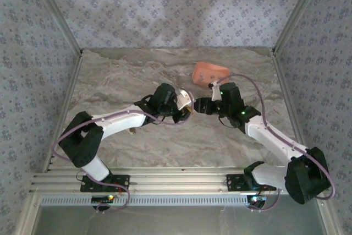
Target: Load the staples into the stapler
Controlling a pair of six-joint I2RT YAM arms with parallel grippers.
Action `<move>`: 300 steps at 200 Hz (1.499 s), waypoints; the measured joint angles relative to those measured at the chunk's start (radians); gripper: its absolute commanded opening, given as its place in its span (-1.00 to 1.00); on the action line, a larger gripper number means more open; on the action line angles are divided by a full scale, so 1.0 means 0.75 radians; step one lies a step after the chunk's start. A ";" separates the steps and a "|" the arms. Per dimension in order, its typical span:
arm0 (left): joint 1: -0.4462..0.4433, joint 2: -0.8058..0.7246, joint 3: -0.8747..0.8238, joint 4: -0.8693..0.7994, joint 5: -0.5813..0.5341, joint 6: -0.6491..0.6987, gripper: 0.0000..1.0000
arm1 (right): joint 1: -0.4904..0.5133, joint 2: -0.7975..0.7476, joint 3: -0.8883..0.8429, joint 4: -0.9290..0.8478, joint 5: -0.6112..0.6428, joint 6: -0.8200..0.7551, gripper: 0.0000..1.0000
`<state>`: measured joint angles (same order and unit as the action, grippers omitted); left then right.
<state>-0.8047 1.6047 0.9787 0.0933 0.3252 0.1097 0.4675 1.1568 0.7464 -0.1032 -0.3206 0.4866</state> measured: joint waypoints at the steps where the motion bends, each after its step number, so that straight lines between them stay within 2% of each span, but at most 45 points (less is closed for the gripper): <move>1: 0.001 -0.001 -0.002 0.001 -0.002 -0.004 -0.65 | -0.004 -0.004 -0.005 0.001 0.001 0.003 0.18; 31: 0.058 -0.050 -0.099 0.006 -0.189 -0.292 -0.65 | -0.082 -0.077 -0.128 0.071 0.021 0.068 0.19; 71: 0.162 -0.019 -0.134 -0.067 -0.427 -0.632 -0.65 | -0.087 -0.034 -0.196 0.116 0.012 0.111 0.18; 134: 0.181 0.161 -0.116 -0.179 -0.674 -0.954 -0.54 | -0.075 -0.022 -0.197 0.161 0.008 0.113 0.17; 158: 0.181 0.183 -0.102 -0.207 -0.716 -1.014 -0.49 | -0.075 -0.022 -0.198 0.164 0.009 0.113 0.17; 188: 0.181 0.185 -0.093 -0.231 -0.757 -1.055 -0.13 | -0.075 -0.022 -0.204 0.163 0.009 0.113 0.17; 248: 0.161 0.180 -0.049 -0.315 -0.794 -1.049 0.18 | -0.072 -0.021 -0.205 0.164 0.008 0.109 0.17; 300: 0.172 -0.086 0.008 -0.584 -0.797 -1.098 0.46 | -0.061 -0.021 -0.205 0.164 -0.011 0.097 0.18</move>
<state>-0.6754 1.5402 0.9844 -0.3450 -0.2722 -0.7139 0.4217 1.1408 0.5922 0.0200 -0.3286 0.5591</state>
